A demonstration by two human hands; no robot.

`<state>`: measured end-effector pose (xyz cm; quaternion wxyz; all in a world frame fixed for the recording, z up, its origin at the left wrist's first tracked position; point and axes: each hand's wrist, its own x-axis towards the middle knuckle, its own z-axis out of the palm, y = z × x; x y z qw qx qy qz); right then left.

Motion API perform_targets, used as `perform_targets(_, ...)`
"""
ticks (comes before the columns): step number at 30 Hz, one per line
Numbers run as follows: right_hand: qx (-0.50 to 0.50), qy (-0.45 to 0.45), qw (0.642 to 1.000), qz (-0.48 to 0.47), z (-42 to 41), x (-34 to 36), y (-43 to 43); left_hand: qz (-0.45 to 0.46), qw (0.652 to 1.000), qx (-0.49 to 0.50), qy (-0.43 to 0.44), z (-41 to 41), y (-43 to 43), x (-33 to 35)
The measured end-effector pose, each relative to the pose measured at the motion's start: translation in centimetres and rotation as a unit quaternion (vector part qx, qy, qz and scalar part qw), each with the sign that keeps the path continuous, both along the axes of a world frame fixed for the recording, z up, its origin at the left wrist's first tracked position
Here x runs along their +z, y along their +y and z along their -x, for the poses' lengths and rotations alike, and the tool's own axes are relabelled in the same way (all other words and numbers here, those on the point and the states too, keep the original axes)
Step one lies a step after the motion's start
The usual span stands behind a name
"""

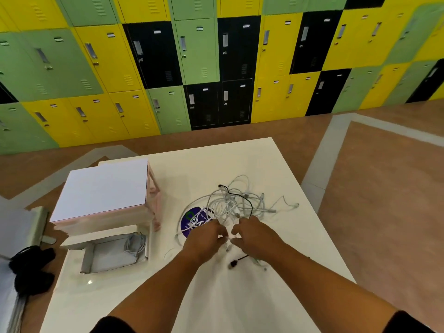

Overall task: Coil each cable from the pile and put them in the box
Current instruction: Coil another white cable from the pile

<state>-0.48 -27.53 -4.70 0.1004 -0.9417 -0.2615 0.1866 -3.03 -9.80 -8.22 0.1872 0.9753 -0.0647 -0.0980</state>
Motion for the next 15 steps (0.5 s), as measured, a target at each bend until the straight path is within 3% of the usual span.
perform_targets(4,-0.040,-0.030,0.996,-0.081,-2.0,1.9,-1.0,0.056,0.991,0.026,-0.117,-1.2,0.6,4.0)
perform_targets(7,-0.112,-0.022,0.979,-0.168,-3.7,4.3,-1.1,0.114,0.962,0.047,-0.245,-2.1,1.4,8.3)
perform_targets(15,-0.114,0.005,0.978,-0.172,-4.7,9.9,1.7,0.192,0.885,-0.027,-0.423,-3.5,0.7,19.4)
